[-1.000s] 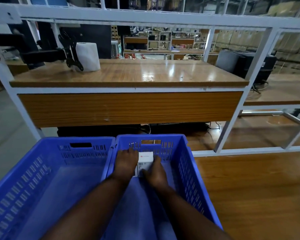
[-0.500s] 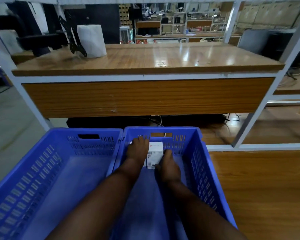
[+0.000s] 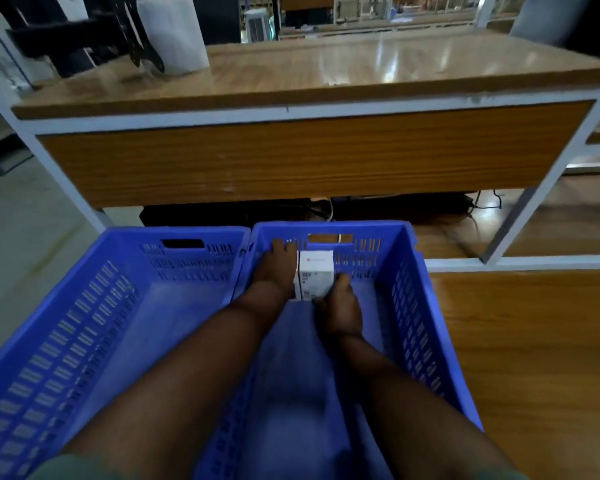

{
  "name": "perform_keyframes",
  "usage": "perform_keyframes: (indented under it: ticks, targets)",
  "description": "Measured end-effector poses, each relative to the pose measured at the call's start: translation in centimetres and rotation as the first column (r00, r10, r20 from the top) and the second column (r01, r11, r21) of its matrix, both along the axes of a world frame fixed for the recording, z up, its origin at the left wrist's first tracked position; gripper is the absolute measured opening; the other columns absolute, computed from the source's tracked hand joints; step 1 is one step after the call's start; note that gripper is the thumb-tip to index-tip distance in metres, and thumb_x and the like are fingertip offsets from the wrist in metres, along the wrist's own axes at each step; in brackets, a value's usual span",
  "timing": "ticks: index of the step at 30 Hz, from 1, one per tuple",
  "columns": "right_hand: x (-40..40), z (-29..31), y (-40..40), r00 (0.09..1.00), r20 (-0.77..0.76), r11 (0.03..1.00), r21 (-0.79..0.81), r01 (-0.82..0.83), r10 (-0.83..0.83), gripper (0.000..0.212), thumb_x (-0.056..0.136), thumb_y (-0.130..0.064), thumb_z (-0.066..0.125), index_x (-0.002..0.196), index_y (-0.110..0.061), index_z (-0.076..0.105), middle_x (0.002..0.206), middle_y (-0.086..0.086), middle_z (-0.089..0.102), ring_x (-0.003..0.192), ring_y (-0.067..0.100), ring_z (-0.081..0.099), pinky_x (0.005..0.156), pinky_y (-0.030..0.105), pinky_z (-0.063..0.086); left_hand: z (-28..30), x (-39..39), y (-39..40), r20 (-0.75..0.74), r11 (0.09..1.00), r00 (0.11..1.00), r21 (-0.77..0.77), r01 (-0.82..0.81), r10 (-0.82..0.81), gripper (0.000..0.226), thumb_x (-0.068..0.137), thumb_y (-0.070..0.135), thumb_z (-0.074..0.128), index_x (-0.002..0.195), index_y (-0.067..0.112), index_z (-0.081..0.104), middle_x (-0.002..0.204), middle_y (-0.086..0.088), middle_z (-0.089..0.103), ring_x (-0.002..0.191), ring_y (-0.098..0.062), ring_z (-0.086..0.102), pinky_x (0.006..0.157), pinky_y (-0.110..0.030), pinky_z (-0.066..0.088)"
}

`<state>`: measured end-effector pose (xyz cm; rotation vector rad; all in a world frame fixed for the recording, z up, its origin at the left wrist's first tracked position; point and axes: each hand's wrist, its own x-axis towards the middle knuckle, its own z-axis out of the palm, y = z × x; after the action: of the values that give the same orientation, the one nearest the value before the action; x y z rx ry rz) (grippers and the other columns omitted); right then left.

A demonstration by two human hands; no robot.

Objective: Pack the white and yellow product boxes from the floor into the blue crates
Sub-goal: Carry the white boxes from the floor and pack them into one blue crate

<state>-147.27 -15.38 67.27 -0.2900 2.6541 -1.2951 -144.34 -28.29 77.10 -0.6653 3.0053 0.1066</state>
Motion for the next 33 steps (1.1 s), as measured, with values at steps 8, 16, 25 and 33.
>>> perform_keyframes:
  ticks: [8, 16, 25, 33]
  targets:
    - [1.4, -0.4, 0.6, 0.987, 0.092, 0.980, -0.134, 0.146, -0.134, 0.013, 0.104, -0.021, 0.048, 0.098, -0.033, 0.049, 0.099, -0.008, 0.062, 0.103, 0.024, 0.064, 0.070, 0.026, 0.041, -0.5, 1.6, 0.3, -0.085, 0.979, 0.990, 0.183, -0.093, 0.110, 0.061, 0.086, 0.010, 0.074, 0.138, 0.008, 0.042, 0.142, -0.020, 0.044, 0.127, -0.039, 0.051, 0.107, -0.044, 0.043]
    - [1.2, 1.5, 0.2, 0.992, 0.068, 0.988, -0.122, -0.094, 0.103, 0.055, 0.084, -0.043, 0.064, 0.136, -0.039, 0.046, 0.119, -0.006, 0.067, 0.108, 0.019, 0.064, 0.097, 0.040, 0.053, -2.9, 3.3, 0.8, -0.197, 0.991, 0.980, 0.131, -0.001, 0.027, 0.024, 0.093, 0.016, 0.055, 0.116, 0.017, 0.049, 0.130, -0.020, 0.048, 0.110, -0.040, 0.058, 0.090, -0.040, 0.051]
    - [1.0, 4.1, 1.2, 0.980, 0.196, 0.999, 0.007, -0.042, 0.040, 0.083, 0.094, -0.024, 0.067, 0.158, -0.016, 0.014, 0.130, 0.011, 0.064, 0.117, 0.034, 0.064, 0.082, 0.035, 0.046, -2.8, 5.2, 2.7, -0.083, 0.971, 0.993, 0.232, -0.064, 0.086, 0.100, 0.094, 0.009, 0.061, 0.158, 0.010, -0.016, 0.163, -0.021, -0.026, 0.142, -0.042, 0.039, 0.111, -0.048, 0.041]
    - [4.8, 10.7, 3.4, 0.949, -0.192, 0.967, 0.075, -0.242, 0.252, 0.007, 0.090, -0.024, 0.060, 0.095, -0.022, 0.065, 0.102, 0.007, 0.075, 0.097, 0.032, 0.070, 0.075, 0.035, 0.051, 2.6, 11.0, 3.6, -0.476, 0.910, 0.879, 0.376, 0.175, 0.028, 0.049, 0.081, 0.019, 0.073, 0.126, 0.005, 0.060, 0.127, -0.015, 0.060, 0.119, -0.032, 0.059, 0.098, -0.036, 0.048]
